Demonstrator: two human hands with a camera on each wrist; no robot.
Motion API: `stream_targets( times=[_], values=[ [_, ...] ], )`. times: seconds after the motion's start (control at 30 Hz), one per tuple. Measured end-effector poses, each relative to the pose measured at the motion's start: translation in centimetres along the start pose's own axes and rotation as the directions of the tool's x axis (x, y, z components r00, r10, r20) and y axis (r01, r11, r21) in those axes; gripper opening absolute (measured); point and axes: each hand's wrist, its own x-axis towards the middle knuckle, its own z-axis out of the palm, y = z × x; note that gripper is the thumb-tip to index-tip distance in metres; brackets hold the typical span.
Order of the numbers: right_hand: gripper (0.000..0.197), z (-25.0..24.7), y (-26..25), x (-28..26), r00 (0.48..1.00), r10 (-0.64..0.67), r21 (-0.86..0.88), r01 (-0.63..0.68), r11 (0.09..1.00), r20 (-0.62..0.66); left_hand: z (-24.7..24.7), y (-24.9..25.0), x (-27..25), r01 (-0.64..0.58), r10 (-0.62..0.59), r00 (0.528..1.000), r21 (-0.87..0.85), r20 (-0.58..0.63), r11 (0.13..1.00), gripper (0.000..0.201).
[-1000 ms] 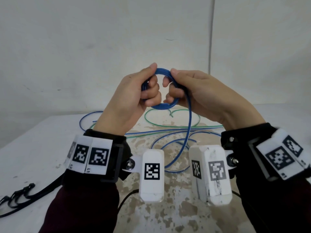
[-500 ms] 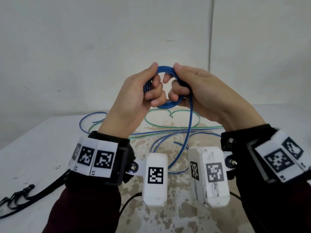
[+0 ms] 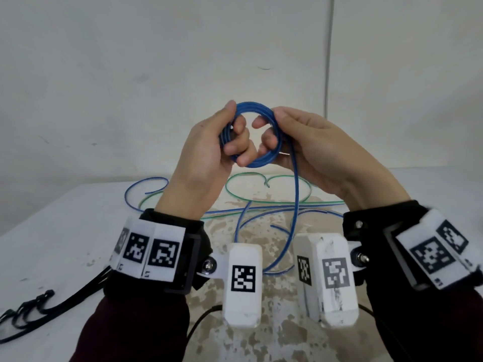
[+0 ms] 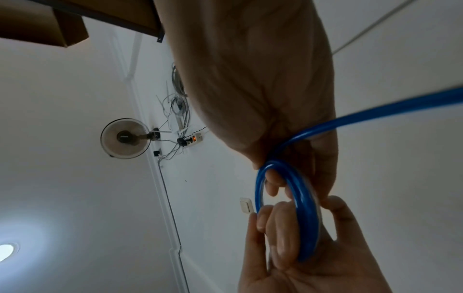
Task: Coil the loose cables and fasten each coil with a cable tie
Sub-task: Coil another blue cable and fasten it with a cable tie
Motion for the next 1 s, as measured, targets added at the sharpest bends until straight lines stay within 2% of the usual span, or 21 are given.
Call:
stream_targets(
  times=[0.1,0.17,0.3,0.47,0.63,0.73,0.83,0.9,1.0],
  values=[
    [0.034,-0.1,0.1,0.1,1.000,0.006,-0.094,-0.006,0.996,0.004,0.0,0.0,-0.1,0.077,-0.085,0.993,0.092,0.079,0.993,0.038],
    [0.035,-0.2,0.1,0.0,1.000,0.000,-0.202,-0.001,0.979,-0.009,-0.2,-0.1,-0.2,0.094,-0.110,0.990,0.167,0.085,0.981,0.039],
    [0.031,-0.2,0.1,0.0,0.994,-0.065,-0.446,0.020,0.895,-0.085,-0.7,-0.6,-0.2,0.087,-0.112,0.990,0.255,0.087,0.963,0.029],
    [0.017,-0.4,0.6,0.2,0.985,-0.098,-0.562,0.002,0.827,-0.141,-1.0,-1.3,0.1,0.044,-0.059,0.998,0.429,0.021,0.902,0.015],
    [0.016,-0.5,0.7,0.2,0.985,-0.137,-0.661,0.032,0.750,-0.107,-0.7,-1.3,-0.1,-0.004,-0.018,0.999,0.414,0.050,0.910,0.019],
    [0.014,-0.6,0.3,0.0,0.985,-0.161,-0.663,0.075,0.745,-0.069,-0.2,-1.6,-0.1,-0.068,0.053,0.998,0.439,0.046,0.896,0.014],
    [0.013,-0.5,0.2,-0.1,0.985,-0.159,-0.583,0.089,0.808,-0.070,0.2,-1.9,0.1,-0.175,0.192,0.981,0.475,0.014,0.862,0.009],
    [0.015,-0.5,0.2,-0.1,0.986,-0.151,-0.470,0.098,0.877,-0.075,0.1,-2.0,0.2,-0.224,0.277,0.959,0.450,-0.055,0.864,0.008],
    [0.029,-0.7,0.2,-0.1,0.992,-0.122,-0.361,0.108,0.926,-0.015,-0.3,-2.0,0.5,-0.280,0.355,0.918,0.342,-0.178,0.897,0.009]
  ],
)
